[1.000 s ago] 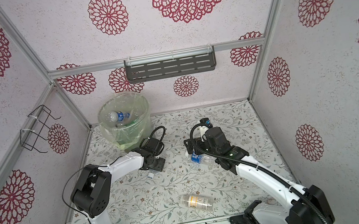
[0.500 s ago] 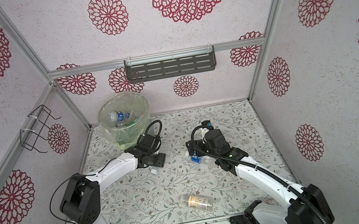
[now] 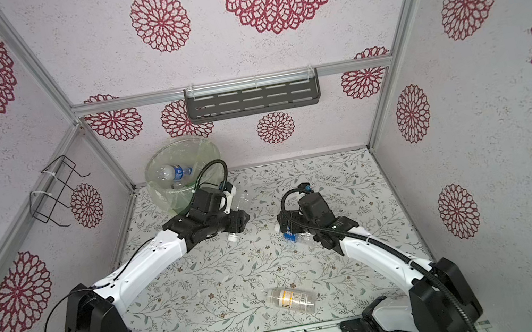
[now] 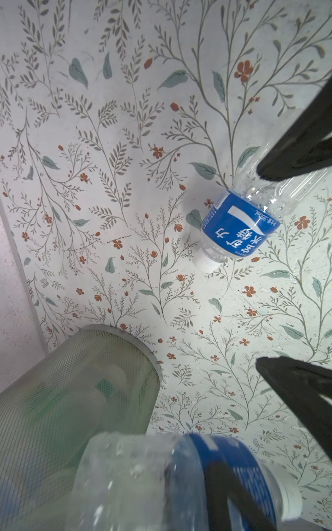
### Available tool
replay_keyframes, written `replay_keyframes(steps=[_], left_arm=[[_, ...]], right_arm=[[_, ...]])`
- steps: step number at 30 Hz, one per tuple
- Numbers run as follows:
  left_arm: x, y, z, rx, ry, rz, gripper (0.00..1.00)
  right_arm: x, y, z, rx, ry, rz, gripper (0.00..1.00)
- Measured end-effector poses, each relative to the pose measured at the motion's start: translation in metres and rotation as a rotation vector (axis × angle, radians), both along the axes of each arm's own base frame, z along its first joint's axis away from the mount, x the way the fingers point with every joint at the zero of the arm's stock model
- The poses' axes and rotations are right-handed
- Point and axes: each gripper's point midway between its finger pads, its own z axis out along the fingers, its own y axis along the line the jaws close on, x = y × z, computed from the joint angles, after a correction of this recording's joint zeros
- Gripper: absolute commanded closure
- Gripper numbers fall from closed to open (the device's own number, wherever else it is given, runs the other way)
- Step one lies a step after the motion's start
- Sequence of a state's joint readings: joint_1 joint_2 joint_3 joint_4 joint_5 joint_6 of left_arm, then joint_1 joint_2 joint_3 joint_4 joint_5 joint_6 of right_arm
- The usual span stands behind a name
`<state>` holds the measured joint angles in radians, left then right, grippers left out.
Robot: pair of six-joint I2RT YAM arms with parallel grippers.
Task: Throw the plastic bottles in the bin
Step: Pick up the plastic bottle from the center of the table.
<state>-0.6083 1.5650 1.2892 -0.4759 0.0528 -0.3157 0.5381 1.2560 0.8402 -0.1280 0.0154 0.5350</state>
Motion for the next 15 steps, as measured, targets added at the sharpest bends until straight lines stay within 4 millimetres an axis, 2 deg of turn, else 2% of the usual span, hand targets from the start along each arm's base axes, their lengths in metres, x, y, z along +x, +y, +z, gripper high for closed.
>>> replay_keyframes(steps=[9,15], left_arm=[[0.0,-0.001,0.04,-0.077,-0.063,0.014,0.32],[-0.001,0.002,0.078,-0.128,-0.132,0.031,0.33]], right_arm=[[0.003,-0.003,-0.003,-0.006,0.011,-0.009,0.01],[0.004,-0.004,-0.004,-0.003,0.015,-0.019,0.01]])
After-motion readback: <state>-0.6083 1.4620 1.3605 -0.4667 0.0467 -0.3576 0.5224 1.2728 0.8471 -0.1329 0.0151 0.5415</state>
